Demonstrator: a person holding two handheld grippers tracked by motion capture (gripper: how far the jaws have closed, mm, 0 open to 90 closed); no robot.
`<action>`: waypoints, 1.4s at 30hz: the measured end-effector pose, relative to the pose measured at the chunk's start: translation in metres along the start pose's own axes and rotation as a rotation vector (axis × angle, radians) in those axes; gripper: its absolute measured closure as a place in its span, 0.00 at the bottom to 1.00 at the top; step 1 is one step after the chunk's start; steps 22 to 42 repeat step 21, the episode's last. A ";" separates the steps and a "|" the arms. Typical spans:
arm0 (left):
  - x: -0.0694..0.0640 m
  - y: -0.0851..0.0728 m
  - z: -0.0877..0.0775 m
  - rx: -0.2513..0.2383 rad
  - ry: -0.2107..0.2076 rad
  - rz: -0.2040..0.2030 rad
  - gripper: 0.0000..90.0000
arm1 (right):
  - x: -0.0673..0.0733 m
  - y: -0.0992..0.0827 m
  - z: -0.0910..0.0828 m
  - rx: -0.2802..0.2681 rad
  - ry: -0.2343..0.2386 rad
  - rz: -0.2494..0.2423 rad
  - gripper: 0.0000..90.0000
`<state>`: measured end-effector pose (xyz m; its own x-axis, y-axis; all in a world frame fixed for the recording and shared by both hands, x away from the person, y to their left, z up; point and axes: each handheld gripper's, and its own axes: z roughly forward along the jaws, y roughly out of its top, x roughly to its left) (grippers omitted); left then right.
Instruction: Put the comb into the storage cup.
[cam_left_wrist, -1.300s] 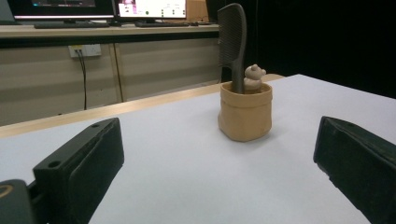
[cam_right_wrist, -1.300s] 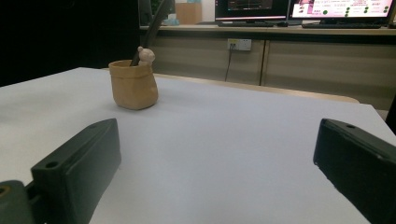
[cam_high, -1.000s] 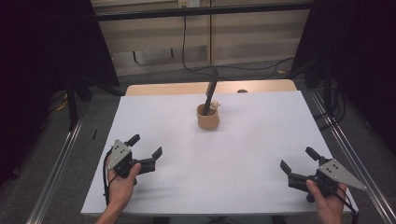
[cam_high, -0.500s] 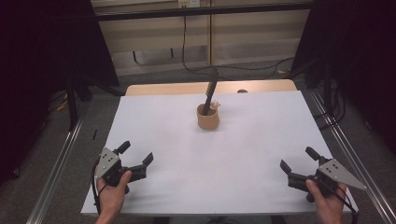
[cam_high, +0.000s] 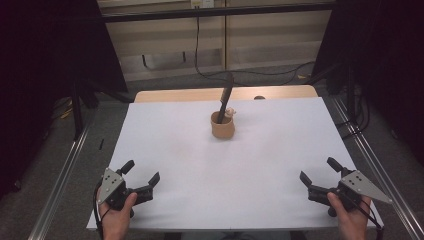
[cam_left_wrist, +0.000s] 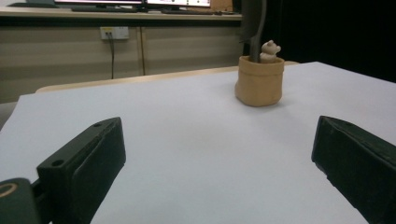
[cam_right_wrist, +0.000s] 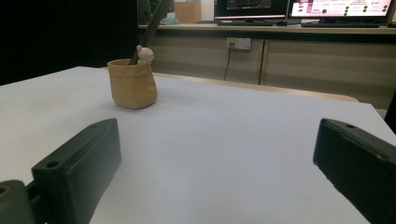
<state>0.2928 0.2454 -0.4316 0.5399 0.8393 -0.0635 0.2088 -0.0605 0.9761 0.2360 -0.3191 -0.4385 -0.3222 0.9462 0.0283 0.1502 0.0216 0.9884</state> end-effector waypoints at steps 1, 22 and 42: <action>0.000 -0.001 -0.001 0.004 -0.005 -0.007 0.03 | 0.000 0.000 0.000 -0.001 0.001 -0.001 0.00; -0.003 -0.005 -0.002 -0.003 0.040 0.035 0.02 | 0.000 -0.001 0.003 0.008 0.009 -0.007 0.00; -0.003 -0.005 -0.002 -0.003 0.040 0.035 0.02 | 0.000 -0.001 0.003 0.008 0.009 -0.007 0.00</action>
